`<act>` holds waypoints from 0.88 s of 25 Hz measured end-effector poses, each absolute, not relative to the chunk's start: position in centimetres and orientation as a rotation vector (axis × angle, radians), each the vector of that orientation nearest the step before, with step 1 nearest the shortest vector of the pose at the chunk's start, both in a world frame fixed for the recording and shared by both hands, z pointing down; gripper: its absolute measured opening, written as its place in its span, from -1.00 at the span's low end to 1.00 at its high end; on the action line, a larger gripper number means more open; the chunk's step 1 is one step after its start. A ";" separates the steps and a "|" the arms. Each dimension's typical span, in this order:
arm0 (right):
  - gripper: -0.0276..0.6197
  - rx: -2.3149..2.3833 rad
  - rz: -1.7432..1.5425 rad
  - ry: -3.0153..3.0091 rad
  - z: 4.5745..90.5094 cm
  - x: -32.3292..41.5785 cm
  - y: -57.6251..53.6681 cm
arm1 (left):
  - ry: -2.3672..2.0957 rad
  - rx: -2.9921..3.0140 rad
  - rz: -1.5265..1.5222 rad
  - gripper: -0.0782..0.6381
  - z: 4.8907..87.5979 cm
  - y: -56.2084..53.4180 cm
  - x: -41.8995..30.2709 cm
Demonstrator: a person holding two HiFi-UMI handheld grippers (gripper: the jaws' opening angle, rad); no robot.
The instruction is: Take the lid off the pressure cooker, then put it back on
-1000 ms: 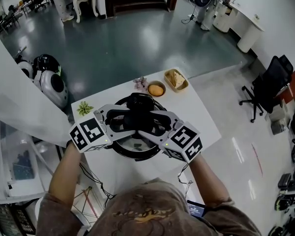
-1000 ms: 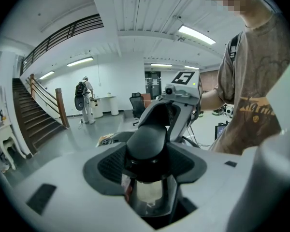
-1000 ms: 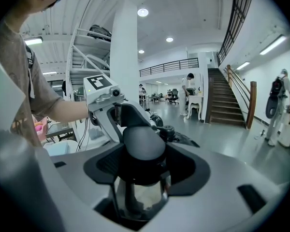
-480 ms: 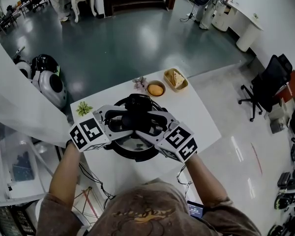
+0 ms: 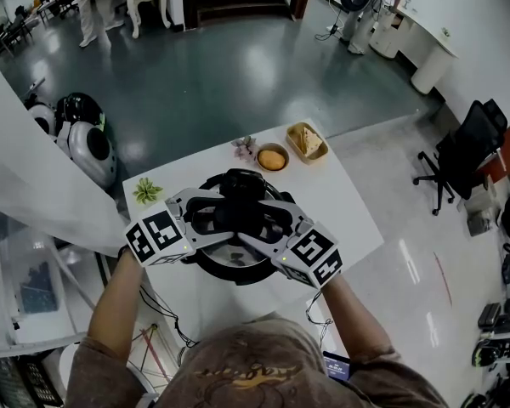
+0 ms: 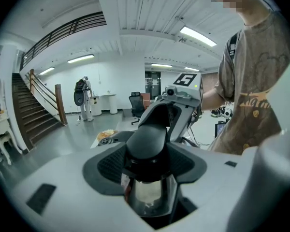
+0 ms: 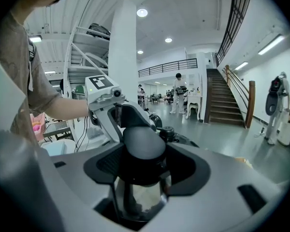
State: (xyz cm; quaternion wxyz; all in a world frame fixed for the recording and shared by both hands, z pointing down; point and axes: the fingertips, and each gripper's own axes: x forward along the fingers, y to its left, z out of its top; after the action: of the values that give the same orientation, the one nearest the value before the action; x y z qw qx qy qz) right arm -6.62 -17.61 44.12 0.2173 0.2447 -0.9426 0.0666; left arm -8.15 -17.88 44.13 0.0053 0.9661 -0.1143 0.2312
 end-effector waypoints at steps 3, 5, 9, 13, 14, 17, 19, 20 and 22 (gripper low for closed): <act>-0.08 0.676 0.178 -2.614 44.1 -6.5 -17.6 | -0.341 3.007 0.666 -0.04 44.2 -17.9 -8.1; -0.08 0.674 0.176 -2.612 44.1 -6.5 -17.7 | -0.341 3.009 0.646 -0.04 44.2 -18.0 -8.1; -0.08 0.668 0.170 -2.615 44.3 -6.5 -17.7 | -0.357 3.018 0.645 -0.04 44.3 -18.0 -8.2; -0.09 0.643 0.175 -2.618 44.2 -6.5 -17.7 | -0.386 3.013 0.642 -0.04 44.2 -18.0 -8.2; -0.09 0.638 0.175 -2.620 44.1 -6.5 -17.7 | -0.393 3.013 0.641 -0.05 44.1 -18.0 -8.2; -0.09 0.617 0.175 -2.619 44.0 -6.4 -17.6 | -0.423 3.006 0.638 -0.05 44.0 -17.9 -8.1; -0.09 0.588 0.173 -2.620 44.1 -6.3 -17.5 | -0.450 2.995 0.635 -0.04 44.1 -17.8 -8.0; -0.09 0.571 0.172 -2.619 44.2 -6.2 -17.4 | -0.467 2.990 0.634 -0.05 44.2 -17.7 -8.0; -0.09 0.539 0.163 -2.624 44.3 -6.2 -17.4 | -0.508 2.982 0.631 -0.04 44.2 -17.6 -8.0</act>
State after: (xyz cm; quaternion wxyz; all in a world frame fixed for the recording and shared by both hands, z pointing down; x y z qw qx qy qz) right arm -6.21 -17.38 44.31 0.2267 0.1956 -0.9523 0.0590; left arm -8.05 -17.63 44.24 0.0255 0.9647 -0.1643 0.2042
